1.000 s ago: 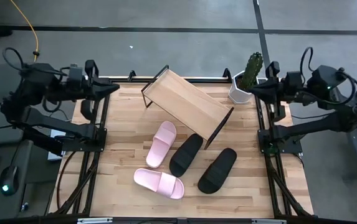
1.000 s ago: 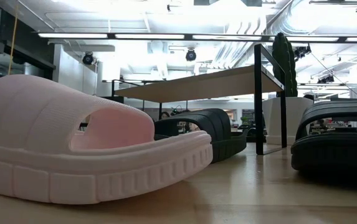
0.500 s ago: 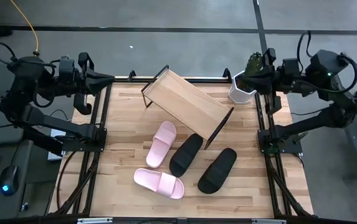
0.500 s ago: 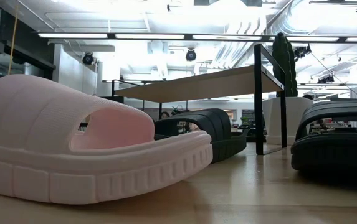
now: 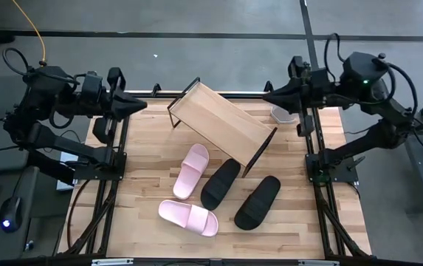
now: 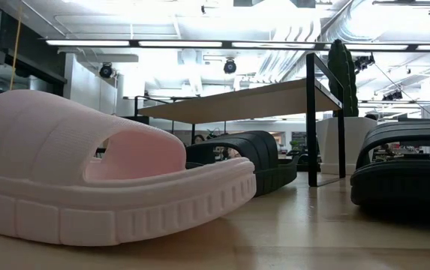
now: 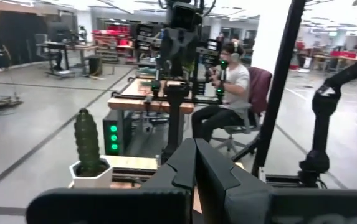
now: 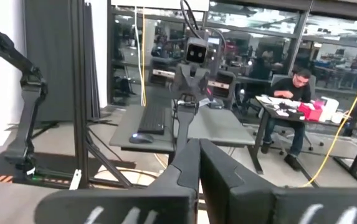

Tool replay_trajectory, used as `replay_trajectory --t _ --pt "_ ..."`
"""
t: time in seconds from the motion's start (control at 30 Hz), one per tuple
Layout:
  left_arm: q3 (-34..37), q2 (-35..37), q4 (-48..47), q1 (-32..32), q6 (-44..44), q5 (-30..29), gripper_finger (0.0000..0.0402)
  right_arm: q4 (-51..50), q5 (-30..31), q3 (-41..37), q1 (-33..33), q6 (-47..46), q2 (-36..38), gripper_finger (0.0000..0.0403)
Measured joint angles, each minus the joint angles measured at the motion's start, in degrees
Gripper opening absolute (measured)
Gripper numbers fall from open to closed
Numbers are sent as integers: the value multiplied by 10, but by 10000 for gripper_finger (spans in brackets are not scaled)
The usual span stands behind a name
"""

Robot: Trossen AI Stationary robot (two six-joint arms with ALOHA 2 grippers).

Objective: Pick and place slides into the shelf
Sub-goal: Put the right black slipper on the shelf

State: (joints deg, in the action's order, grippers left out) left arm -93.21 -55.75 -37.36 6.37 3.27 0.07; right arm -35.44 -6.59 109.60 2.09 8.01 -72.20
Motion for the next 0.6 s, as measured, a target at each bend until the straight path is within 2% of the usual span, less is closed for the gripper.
replay_trajectory --t 0.47,0.6 --pt "0 0 -5 0 3 24 1 -7 -5 1 0 -33 -22 0" --pt "0 0 -11 0 22 23 1 -13 -40 1 -8 -33 -31 0"
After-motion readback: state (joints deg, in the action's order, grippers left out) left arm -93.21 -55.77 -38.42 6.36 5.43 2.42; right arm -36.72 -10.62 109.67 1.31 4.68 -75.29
